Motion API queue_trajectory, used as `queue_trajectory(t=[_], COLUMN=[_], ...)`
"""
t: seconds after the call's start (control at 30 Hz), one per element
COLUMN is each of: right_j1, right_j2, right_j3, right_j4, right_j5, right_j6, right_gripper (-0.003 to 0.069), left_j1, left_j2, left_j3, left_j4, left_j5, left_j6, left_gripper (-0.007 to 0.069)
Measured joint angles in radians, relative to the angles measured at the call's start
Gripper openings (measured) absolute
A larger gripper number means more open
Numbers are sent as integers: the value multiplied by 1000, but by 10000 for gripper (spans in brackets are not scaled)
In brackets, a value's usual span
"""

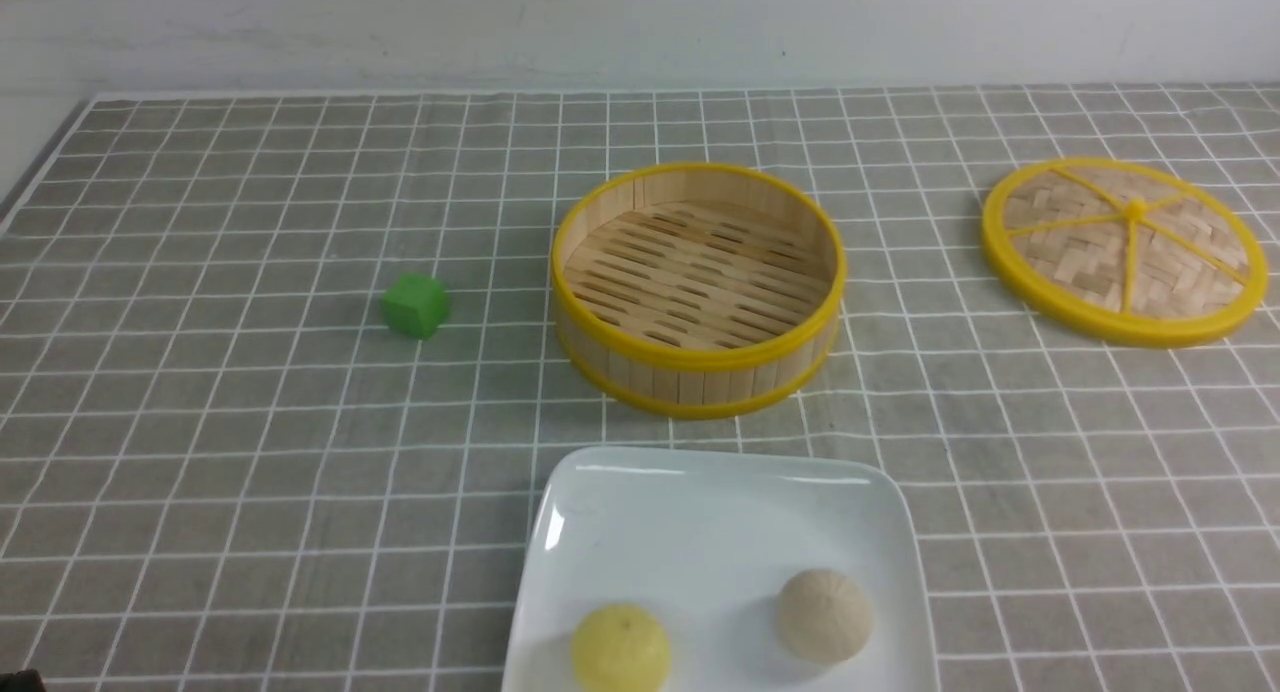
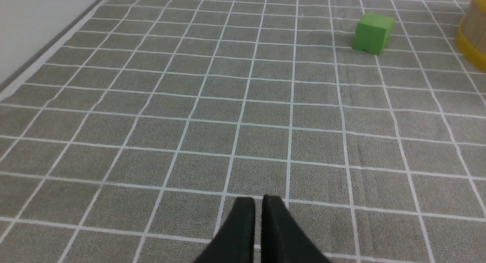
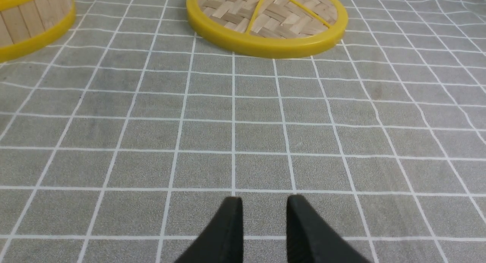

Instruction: Put the steamed buns into the plate on the grey tablecloth.

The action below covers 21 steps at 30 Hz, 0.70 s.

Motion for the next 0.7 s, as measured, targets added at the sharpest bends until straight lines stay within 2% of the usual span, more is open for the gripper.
queue_trajectory(t=[0.7], right_j1=[0], right_j2=[0], right_j3=[0], right_j4=[0], right_j5=[0], right_j6=[0], right_gripper=[226], left_j1=[-42], left_j2=[0], left_j3=[0], left_j4=[3], left_j5=[1], left_j6=[0], left_gripper=[66])
